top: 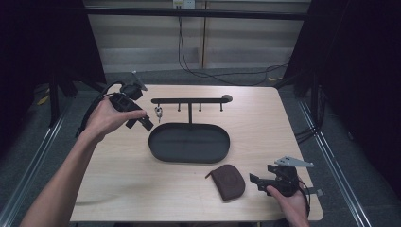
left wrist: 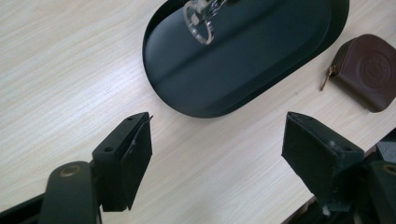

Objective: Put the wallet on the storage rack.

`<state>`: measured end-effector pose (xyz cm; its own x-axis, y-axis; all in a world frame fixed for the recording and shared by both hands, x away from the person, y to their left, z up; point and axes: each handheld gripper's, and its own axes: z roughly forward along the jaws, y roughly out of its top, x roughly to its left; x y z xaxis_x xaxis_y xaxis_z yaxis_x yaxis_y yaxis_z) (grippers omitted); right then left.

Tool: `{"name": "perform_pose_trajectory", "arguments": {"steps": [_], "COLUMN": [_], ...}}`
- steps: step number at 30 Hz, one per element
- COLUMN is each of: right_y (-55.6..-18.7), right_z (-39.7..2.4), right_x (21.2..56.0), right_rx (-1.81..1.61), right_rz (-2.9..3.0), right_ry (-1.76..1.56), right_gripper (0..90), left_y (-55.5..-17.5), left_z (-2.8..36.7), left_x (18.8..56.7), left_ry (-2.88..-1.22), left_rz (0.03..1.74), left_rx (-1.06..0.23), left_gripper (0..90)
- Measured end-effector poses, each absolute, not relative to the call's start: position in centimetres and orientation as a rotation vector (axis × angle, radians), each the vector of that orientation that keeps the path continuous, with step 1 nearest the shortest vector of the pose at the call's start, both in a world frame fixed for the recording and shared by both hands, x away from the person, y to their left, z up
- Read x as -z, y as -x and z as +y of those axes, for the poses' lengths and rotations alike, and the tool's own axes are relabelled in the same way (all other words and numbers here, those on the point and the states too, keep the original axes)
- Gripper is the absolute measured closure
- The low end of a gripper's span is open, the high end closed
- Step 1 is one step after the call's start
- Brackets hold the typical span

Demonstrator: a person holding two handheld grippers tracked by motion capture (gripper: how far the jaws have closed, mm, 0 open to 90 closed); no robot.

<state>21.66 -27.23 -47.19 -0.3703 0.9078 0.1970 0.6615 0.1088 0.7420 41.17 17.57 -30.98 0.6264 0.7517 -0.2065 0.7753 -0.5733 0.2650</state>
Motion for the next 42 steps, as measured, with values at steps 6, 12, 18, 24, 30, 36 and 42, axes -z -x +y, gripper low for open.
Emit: {"name": "perform_pose_trajectory", "arguments": {"steps": [6,12,18,24,30,36,42], "right_y": [-21.8,-21.8,-21.8,-21.8,-21.8,-21.8,-21.9], "right_z": [-27.3,-27.3,-27.3,-27.3,-27.3,-27.3,-27.0], "right_x": [47.2,47.3,47.3,47.2,47.3,47.2,47.2], "right_rx": [-1.129,-1.128,-1.131,-1.133,-1.13,-1.137,-1.134], "right_rz": [2.082,2.076,2.076,2.08,2.088,2.091,2.116], "right_ry": [-1.543,-1.554,-1.553,-1.553,-1.546,-1.54,-1.527], "right_gripper": [13.8,13.8,13.8,13.8,14.1,14.3,15.7], "left_y": [-39.9,-38.7,-37.4,-35.7,-34.3,-32.5,-30.5], "left_z": [18.5,19.5,20.5,21.7,23.2,24.3,25.9], "left_x": [31.6,32.6,33.9,35.6,36.9,38.6,40.0], "left_ry": [-2.499,-2.443,-2.392,-2.313,-2.228,-2.203,-2.123], "left_rz": [1.142,1.084,1.114,1.091,1.102,1.086,1.098], "left_rx": [0.136,0.158,0.117,0.051,-0.033,-0.087,-0.105], "left_gripper": [17.6,17.5,18.3,20.1,20.0,20.0,19.9]}}
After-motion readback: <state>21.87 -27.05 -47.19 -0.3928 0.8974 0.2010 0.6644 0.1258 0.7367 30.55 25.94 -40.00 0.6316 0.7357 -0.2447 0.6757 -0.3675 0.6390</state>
